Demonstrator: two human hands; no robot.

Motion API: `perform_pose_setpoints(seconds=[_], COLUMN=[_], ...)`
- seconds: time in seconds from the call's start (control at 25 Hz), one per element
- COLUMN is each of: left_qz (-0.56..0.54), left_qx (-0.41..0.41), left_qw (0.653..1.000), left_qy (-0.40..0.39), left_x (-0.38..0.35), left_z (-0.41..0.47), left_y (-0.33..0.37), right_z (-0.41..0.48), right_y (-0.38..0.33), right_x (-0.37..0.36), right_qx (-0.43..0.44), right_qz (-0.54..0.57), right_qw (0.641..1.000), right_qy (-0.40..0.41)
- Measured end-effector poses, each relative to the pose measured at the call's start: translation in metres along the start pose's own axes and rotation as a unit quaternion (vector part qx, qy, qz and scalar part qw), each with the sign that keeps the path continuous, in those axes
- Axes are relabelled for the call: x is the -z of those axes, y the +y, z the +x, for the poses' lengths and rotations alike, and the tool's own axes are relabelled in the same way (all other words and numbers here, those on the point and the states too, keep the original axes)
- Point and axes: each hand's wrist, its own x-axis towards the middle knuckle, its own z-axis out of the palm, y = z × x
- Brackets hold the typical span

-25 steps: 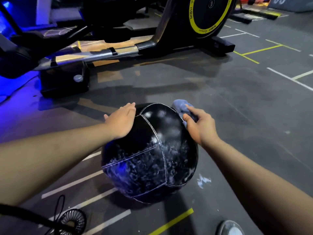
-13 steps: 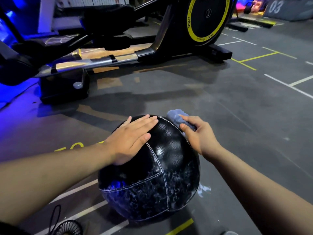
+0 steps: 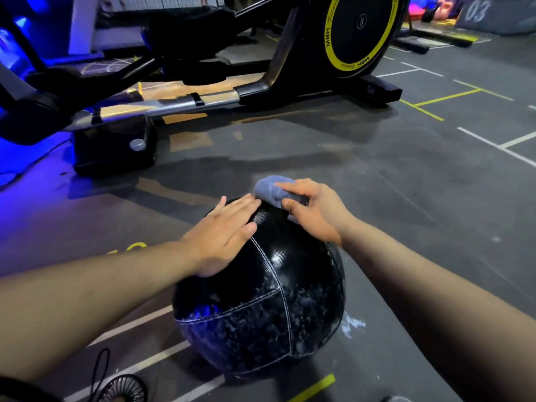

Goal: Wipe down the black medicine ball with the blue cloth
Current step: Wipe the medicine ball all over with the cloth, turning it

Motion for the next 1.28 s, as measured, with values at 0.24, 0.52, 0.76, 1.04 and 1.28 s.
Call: perform_pose_setpoints(seconds=[0.24, 0.52, 0.76, 1.04, 1.28], left_qz=[-0.064, -0.095, -0.085, -0.076, -0.08], left_qx=[0.056, 0.045, 0.048, 0.061, 0.07], left_qw=[0.996, 0.994, 0.995, 0.995, 0.994], left_qy=[-0.033, -0.023, -0.005, -0.003, -0.006], left_x=[0.011, 0.011, 0.005, 0.014, 0.015], left_z=[0.014, 0.004, -0.001, -0.006, -0.001], left_y=[-0.049, -0.049, -0.039, -0.067, -0.066], right_z=[-0.114, -0.109, -0.022, -0.136, -0.17], right_y=[-0.005, 0.009, 0.049, 0.032, 0.051], right_x=[-0.039, -0.042, -0.005, -0.057, -0.08], right_qx=[0.284, 0.294, -0.054, 0.147, 0.203], right_qz=[-0.191, -0.191, 0.004, -0.086, -0.127], right_qw=[0.933, 0.926, 0.993, 0.961, 0.95], right_qy=[0.112, 0.139, 0.109, 0.217, 0.198])
